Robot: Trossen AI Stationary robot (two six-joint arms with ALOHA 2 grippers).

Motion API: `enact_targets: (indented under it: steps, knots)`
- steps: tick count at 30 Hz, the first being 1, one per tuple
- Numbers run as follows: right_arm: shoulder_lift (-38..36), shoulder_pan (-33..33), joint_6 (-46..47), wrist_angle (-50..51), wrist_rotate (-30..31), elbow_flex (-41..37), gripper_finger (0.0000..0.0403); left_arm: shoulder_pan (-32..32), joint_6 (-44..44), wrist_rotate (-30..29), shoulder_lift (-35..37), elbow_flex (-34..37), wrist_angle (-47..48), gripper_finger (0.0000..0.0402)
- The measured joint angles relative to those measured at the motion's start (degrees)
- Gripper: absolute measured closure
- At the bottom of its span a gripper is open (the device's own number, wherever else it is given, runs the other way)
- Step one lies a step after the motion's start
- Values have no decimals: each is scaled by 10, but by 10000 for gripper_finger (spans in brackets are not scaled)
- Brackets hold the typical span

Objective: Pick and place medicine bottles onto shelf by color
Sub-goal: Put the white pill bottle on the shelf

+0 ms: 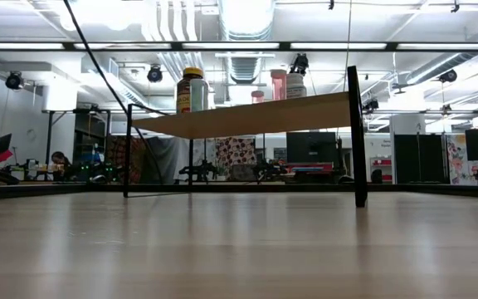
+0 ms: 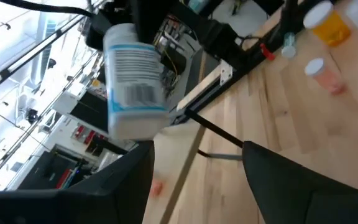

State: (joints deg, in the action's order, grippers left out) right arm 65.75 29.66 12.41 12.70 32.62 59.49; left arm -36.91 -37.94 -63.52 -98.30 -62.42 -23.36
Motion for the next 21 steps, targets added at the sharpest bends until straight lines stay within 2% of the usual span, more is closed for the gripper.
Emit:
enact_targets:
  steps: [2, 5, 10, 12, 16, 21]
  knots:
    - [-4, -5, -53, 99, -1, 52, 234, 0, 0, 9, 16, 5, 0, 176]
    - [3, -10, -192, 229, -3, 131, 234, 0, 0, 10, 38, 11, -1, 176]
    - [22, -17, -551, 410, -10, 233, 235, 0, 0, 10, 67, 22, -1, 176]
    - [32, -23, -651, 473, -17, 263, 239, 0, 1, 10, 81, 31, -2, 176]
    - [43, -78, -651, 519, -97, 329, 240, 1, 1, 10, 100, 44, -1, 176]
    - [47, -149, -705, 548, -188, 365, 240, 2, 1, 14, 112, 46, -2, 176]
